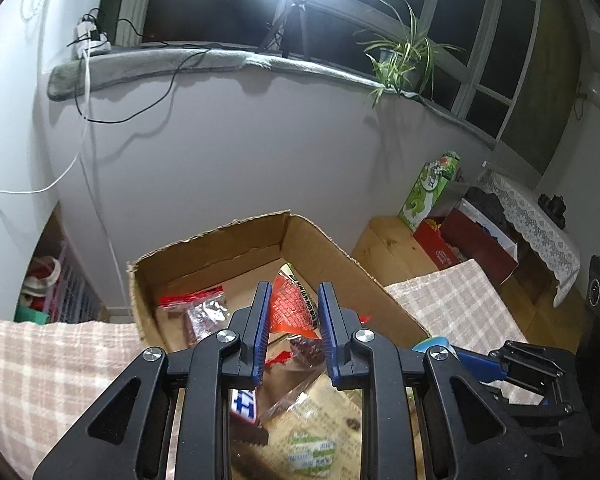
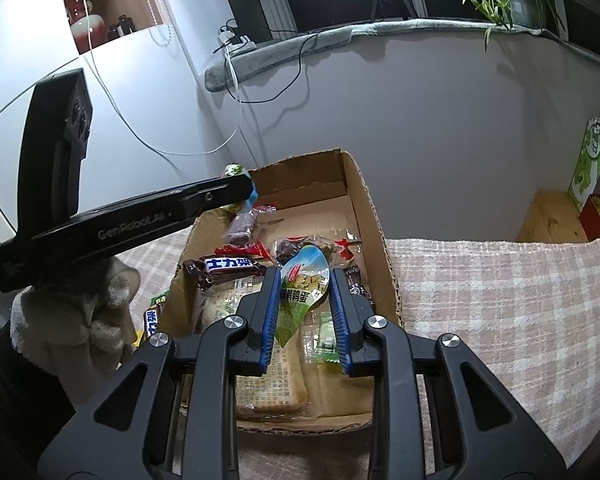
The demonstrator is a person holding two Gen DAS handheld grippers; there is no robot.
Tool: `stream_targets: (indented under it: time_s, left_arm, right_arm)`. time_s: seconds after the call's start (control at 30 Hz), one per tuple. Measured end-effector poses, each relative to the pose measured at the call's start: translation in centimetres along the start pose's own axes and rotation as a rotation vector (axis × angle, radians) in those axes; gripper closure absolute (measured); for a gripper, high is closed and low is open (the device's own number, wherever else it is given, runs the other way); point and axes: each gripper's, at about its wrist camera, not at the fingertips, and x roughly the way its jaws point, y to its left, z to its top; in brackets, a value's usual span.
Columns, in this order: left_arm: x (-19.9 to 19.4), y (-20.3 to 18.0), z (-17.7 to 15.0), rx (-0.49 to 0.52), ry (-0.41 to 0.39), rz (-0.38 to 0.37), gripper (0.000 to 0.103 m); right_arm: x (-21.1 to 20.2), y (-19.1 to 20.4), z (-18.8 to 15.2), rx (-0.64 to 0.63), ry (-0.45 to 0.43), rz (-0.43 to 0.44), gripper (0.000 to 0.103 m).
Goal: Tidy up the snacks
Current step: 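Carry the orange candy and green-and-white pack over the cardboard box, then open both grippers to drop the candy and pack into the box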
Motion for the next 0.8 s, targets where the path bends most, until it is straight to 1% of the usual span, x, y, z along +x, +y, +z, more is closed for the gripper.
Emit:
stream_targets:
  time_s: [0.3,0.4,0.5,0.53,0.57,0.6,0.67,0.7,0.73,0.8]
  left_arm:
    - [1.1,-0.5,0.0,0.016,0.019,-0.001,0.081]
    - [1.1,-0.5,0.1,0.013,0.018,0.007,0.079]
    - [1.0,-0.5,0.2,0.010,0.017,0.009,0.078]
    - [1.1,-0.5,0.2,0.010,0.018,0.012,0.077]
    - [1.1,-0.5,0.3,0.009,0.019,0.016,0.073]
    - [1.0,-0.5,0.3,0.008,0.020,0.015,0.071]
    - [1.0,-0.6,0.2,0.010,0.021,0.012,0.071]
    - [0.9,-0.6,0.2,0.013,0.023,0.012,0.071]
    - [0.9,-0.6,0.2,0.014,0.023,0.013,0.071]
    - [0.7,-0.6,0.2,0.011,0.020,0.013,0.068]
  right_arm:
    - [0.8,-0.4,-0.1,0.005,0.016,0.006,0.077]
    - [0.9,-0.5,-0.2,0.007,0.024,0.006,0.077]
    - [0.9,-0.7,-0.3,0.013,0.023,0.001,0.076]
    - [1.0,-0.7,-0.3,0.014,0.026,0.001,0.076]
    - [1.1,-0.6,-0.3,0.013,0.031,0.002,0.076]
    - [1.1,-0.6,-0.3,0.012,0.034,0.001,0.075]
    - [1.2,-0.5,-0.4,0.007,0.035,-0.004,0.062]
    - [1.1,-0.5,-0.4,0.006,0.031,-0.008,0.046]
    - [0.9,-0.4,-0.5,0.005,0.024,-0.014,0.036]
    - [0.7,-0.2,-0.5,0.000,0.015,-0.016,0.035]
